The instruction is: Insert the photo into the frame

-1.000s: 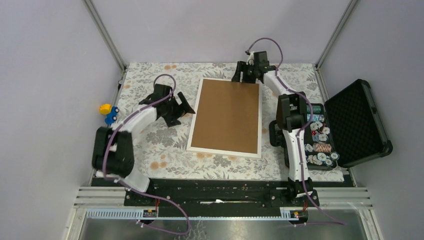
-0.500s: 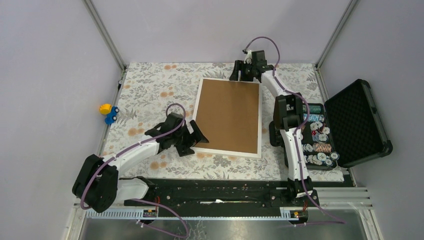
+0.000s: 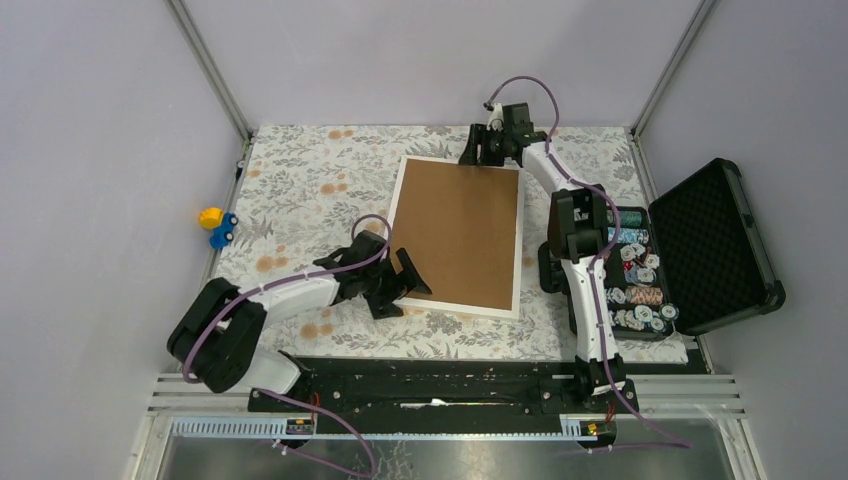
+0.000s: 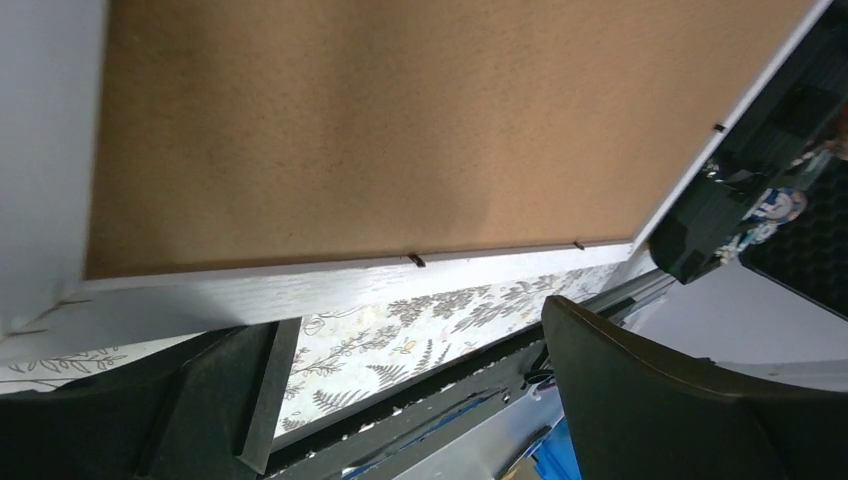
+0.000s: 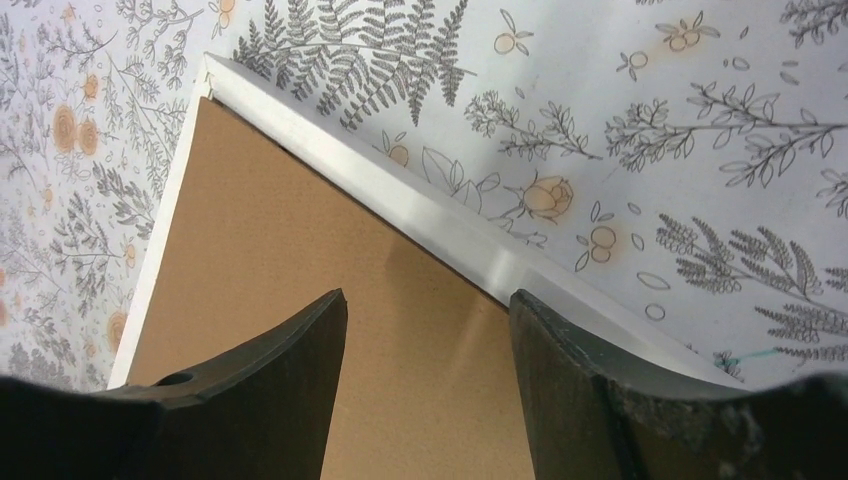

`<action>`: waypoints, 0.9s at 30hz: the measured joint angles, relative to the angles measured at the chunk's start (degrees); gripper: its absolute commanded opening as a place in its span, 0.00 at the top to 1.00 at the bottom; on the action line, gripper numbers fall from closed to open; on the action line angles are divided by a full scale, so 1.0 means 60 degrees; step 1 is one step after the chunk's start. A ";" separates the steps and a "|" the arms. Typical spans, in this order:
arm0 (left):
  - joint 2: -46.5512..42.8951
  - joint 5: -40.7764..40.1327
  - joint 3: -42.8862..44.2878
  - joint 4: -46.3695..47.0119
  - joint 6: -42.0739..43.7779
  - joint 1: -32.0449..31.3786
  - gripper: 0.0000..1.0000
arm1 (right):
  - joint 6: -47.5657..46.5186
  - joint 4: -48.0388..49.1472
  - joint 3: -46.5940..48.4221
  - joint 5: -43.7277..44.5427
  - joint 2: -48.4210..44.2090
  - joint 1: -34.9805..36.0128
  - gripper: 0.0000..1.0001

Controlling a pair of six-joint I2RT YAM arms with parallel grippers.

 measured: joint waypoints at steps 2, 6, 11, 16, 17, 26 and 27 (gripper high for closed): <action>0.0328 0.0076 0.0073 -0.0106 0.0000 -0.0047 0.01 | 0.0047 -0.0047 -0.0222 -0.0055 -0.0153 -0.0018 0.34; 0.0627 -0.0066 0.0346 -0.0062 0.0062 -0.0055 0.01 | 0.0302 -0.1009 -0.0546 -0.0616 -0.0539 0.0040 0.34; 0.0754 -0.0565 0.0648 0.0127 0.0262 0.0000 0.01 | 0.0463 -0.1894 -0.0987 -0.0969 -0.0860 0.0382 0.31; 0.0761 -0.0911 0.0743 0.0102 0.0331 0.0047 0.01 | 0.0521 -0.2178 -0.1293 -0.0718 -0.1158 0.0535 0.19; 0.0761 -0.0951 0.0743 0.0102 0.0350 0.0106 0.01 | 0.0455 -0.2368 -0.1133 -0.0495 -0.1158 0.0543 0.15; 0.0838 -0.0849 0.0758 -0.0004 0.0769 0.1133 0.01 | -0.0208 -0.2470 -0.0277 0.1596 -0.1140 0.0080 0.00; 0.0856 -0.0849 0.0761 -0.0015 0.0820 0.1184 0.01 | -0.0215 -0.2455 -0.0182 0.1625 -0.1115 -0.0062 0.00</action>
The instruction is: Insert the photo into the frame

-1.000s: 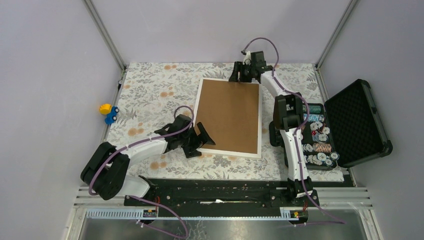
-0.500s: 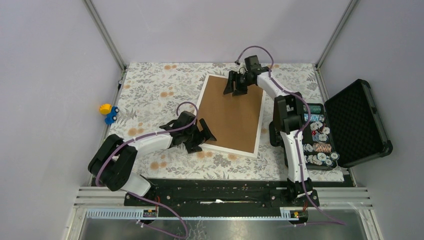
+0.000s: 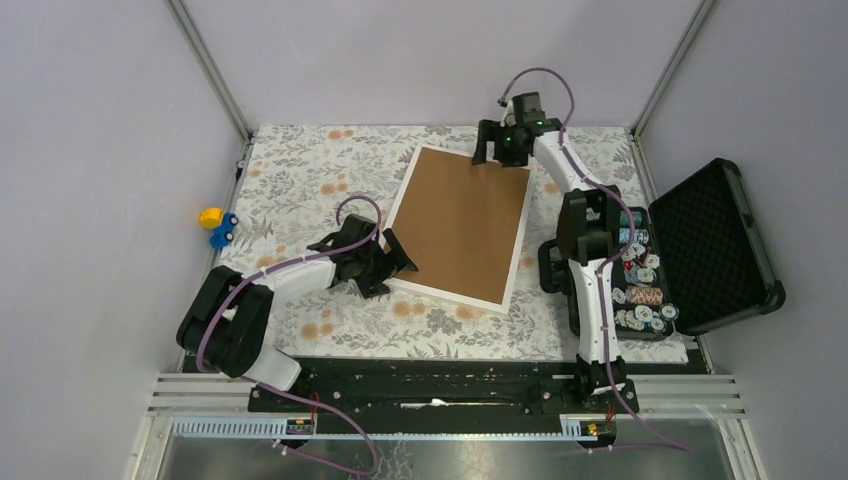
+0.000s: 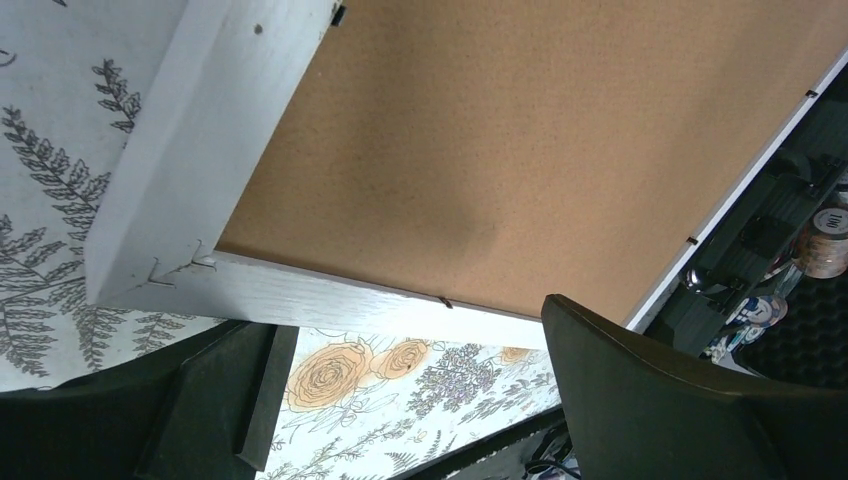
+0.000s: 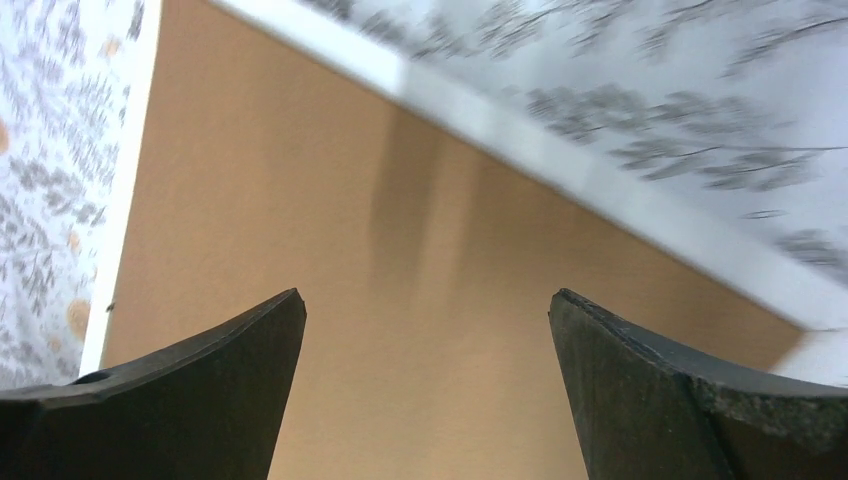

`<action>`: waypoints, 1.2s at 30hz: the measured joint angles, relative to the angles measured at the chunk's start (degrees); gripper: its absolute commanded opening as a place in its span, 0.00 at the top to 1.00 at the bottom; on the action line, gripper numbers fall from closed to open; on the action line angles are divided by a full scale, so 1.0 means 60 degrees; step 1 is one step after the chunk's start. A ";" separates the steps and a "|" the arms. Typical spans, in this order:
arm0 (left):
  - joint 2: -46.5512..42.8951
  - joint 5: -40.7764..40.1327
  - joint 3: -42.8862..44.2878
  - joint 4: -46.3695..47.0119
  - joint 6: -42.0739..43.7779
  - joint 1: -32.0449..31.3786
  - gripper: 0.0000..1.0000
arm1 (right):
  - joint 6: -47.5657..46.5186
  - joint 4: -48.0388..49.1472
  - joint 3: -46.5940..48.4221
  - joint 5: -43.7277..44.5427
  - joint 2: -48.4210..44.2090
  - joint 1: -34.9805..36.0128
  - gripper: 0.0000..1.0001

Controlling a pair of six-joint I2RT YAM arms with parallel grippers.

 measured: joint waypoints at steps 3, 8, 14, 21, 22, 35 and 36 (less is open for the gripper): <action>0.0146 0.0186 0.0120 -0.0047 0.0222 0.0204 0.01 | 0.0000 0.0146 0.0189 0.0106 0.0073 -0.0546 0.00; 0.0630 0.0357 0.0627 -0.0138 0.0550 0.0630 0.01 | -0.0040 0.0364 0.0492 0.0248 0.0517 -0.1293 0.00; 0.0838 0.0546 0.0750 -0.0087 0.0692 0.0820 0.01 | 0.0018 0.0685 0.1279 -0.0036 0.1512 -0.1621 0.03; 0.1585 0.1078 0.1683 -0.1005 0.1013 0.1348 0.01 | 0.0514 0.2120 -0.0157 -0.0831 0.1035 -0.1679 0.10; 0.1869 0.1071 0.2102 -0.1421 0.1191 0.1523 0.01 | 0.0594 0.2437 -0.0827 -0.0863 0.0674 -0.1708 0.10; 0.3836 -0.1217 0.5206 -0.3249 0.4124 0.3716 0.01 | 0.2688 0.5756 -1.1617 -0.0517 -0.6178 -0.0994 0.09; 0.3949 -0.1395 0.5373 -0.3311 0.4401 0.3825 0.01 | 0.2783 0.5774 -1.2116 -0.0543 -0.6561 -0.0750 0.09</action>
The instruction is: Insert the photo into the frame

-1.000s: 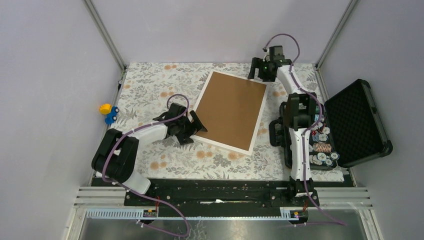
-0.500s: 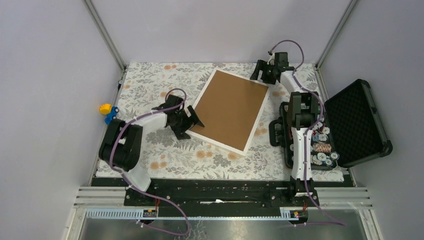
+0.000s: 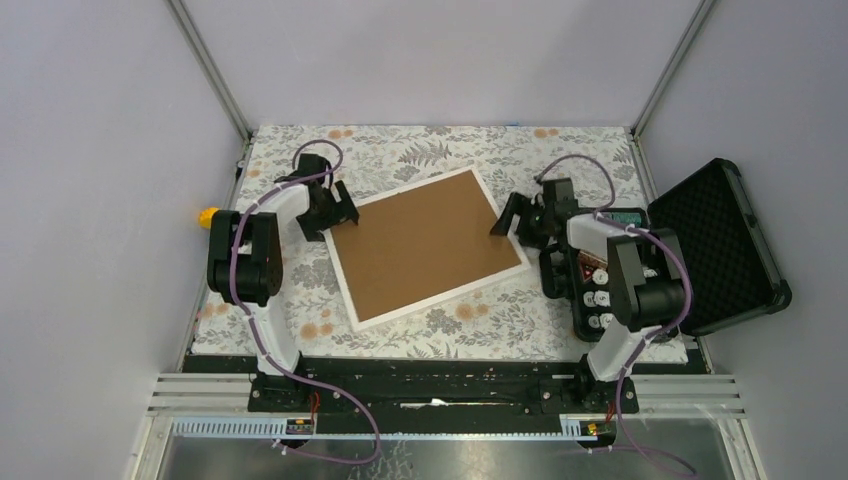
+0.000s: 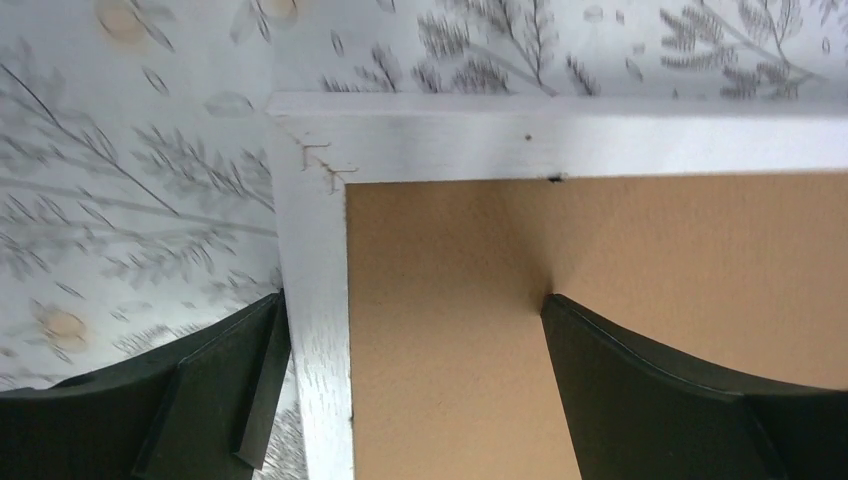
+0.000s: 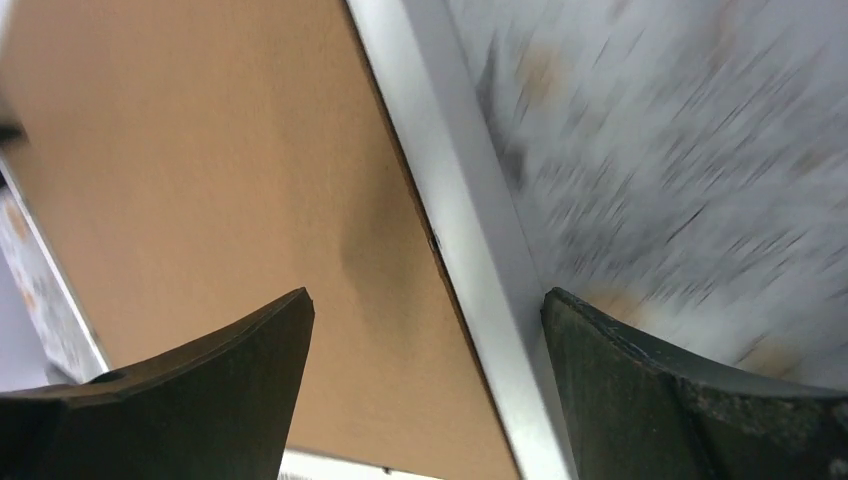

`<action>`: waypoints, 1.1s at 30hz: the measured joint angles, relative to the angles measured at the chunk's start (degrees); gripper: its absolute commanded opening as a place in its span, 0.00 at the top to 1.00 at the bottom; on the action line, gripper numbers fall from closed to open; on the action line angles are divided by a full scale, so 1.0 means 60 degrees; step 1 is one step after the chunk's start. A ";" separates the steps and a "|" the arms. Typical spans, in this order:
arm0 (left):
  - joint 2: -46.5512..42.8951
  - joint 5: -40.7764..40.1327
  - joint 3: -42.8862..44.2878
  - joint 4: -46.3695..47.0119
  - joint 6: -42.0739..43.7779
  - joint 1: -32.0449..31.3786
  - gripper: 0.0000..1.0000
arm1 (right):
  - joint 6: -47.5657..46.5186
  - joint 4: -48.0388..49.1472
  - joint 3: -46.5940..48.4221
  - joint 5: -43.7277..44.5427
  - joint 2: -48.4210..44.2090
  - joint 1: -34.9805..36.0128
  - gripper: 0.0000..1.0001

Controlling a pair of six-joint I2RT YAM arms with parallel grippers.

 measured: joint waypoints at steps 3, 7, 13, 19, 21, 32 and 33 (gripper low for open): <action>0.0350 -0.0215 0.0477 -0.0084 0.0619 0.0193 0.01 | 0.0033 -0.0364 -0.0871 -0.0317 -0.0678 0.0546 0.08; 0.0739 -0.0342 0.1075 -0.0076 0.1042 0.0237 0.01 | -0.0306 -0.1111 -0.0816 -0.0627 -0.0820 0.0907 0.09; 0.0801 -0.0361 0.1166 -0.0036 0.1217 0.0310 0.01 | -0.0361 -0.1869 -0.0867 -0.0474 -0.1177 0.1260 0.06; 0.0674 -0.0244 0.0903 0.0240 0.1257 0.0346 0.01 | -0.0583 -0.3337 -0.0342 0.0579 -0.2229 0.1599 0.15; 0.0670 -0.0208 0.0892 0.0255 0.1257 0.0364 0.01 | -0.0627 -0.3428 -0.0098 0.0597 -0.2397 0.1446 0.20; 0.0667 0.0058 0.0805 0.0317 0.1202 0.0484 0.01 | -0.0648 -0.3173 -0.0186 -0.0809 -0.1891 0.1140 0.38; 0.0652 0.0080 0.0780 0.0342 0.1191 0.0495 0.01 | -0.0648 -0.3147 -0.0262 -0.0820 -0.1825 0.1140 0.38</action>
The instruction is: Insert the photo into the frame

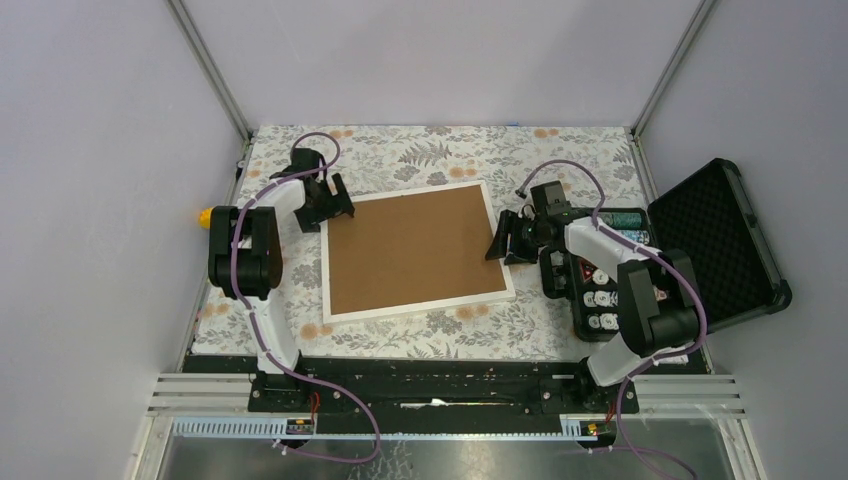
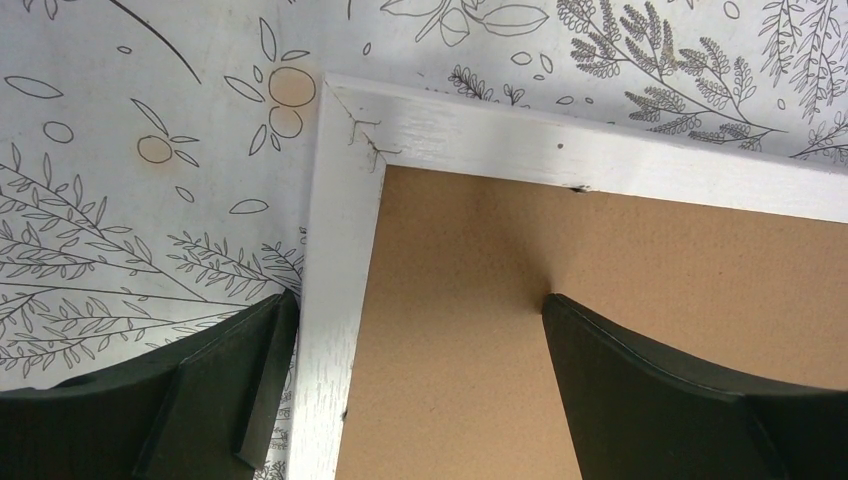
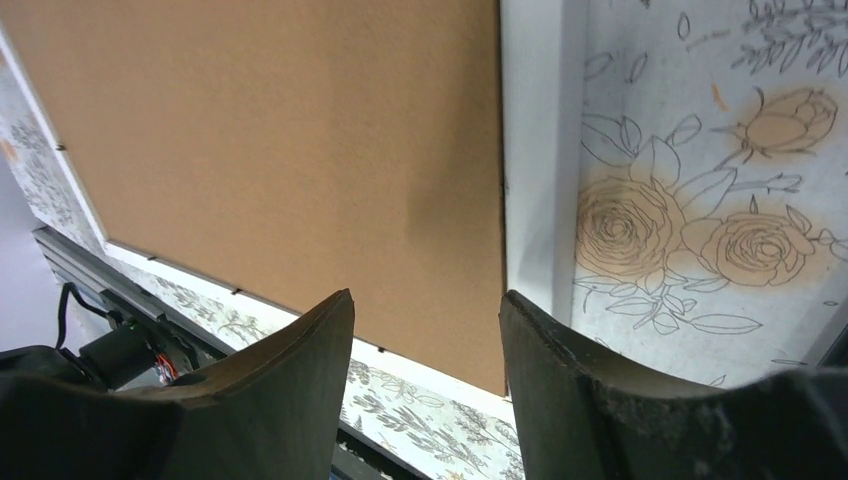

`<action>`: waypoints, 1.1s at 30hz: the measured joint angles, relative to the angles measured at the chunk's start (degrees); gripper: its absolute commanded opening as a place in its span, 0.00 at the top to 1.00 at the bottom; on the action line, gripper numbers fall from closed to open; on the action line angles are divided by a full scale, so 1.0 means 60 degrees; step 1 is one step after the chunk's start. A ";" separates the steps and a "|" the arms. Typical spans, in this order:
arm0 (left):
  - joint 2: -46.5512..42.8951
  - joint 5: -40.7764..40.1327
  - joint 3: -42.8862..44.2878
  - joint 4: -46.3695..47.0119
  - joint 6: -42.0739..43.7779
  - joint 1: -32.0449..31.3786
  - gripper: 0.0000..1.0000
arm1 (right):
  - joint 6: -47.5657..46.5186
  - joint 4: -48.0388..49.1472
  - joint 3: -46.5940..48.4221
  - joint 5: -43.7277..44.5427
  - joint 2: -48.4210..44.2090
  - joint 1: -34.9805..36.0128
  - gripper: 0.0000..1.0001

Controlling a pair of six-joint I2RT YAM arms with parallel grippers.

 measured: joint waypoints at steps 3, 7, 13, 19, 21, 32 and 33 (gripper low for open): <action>-0.0026 0.0044 -0.0040 0.0044 -0.0015 0.0025 0.01 | -0.0004 0.0015 -0.0208 0.0025 0.0149 0.0000 0.38; -0.0033 0.0095 -0.0058 0.0066 -0.0015 0.0033 0.01 | 0.0036 0.0153 -0.0346 -0.0091 0.0328 0.0011 0.39; -0.0091 0.0291 -0.0219 0.0342 -0.0055 0.0135 0.01 | 0.0259 0.0710 -0.0532 -0.0758 0.0433 -0.0047 0.41; -0.0106 0.0433 -0.0382 0.1056 -0.0073 0.0342 0.01 | 0.0765 0.1235 -0.0790 -0.1381 0.0437 0.0120 0.41; -0.0106 0.0430 -0.0441 0.1297 -0.0069 0.0386 0.01 | 0.0896 0.1275 -0.0831 -0.1413 0.0437 0.0299 0.41; -0.0106 0.0426 -0.0583 0.1861 -0.0055 0.0463 0.01 | 0.1366 0.1508 -0.1115 -0.1570 0.0288 0.0743 0.41; -0.0106 0.0430 -0.0597 0.1894 -0.0051 0.0463 0.01 | 0.1373 0.1523 -0.1144 -0.1563 0.0266 0.0783 0.41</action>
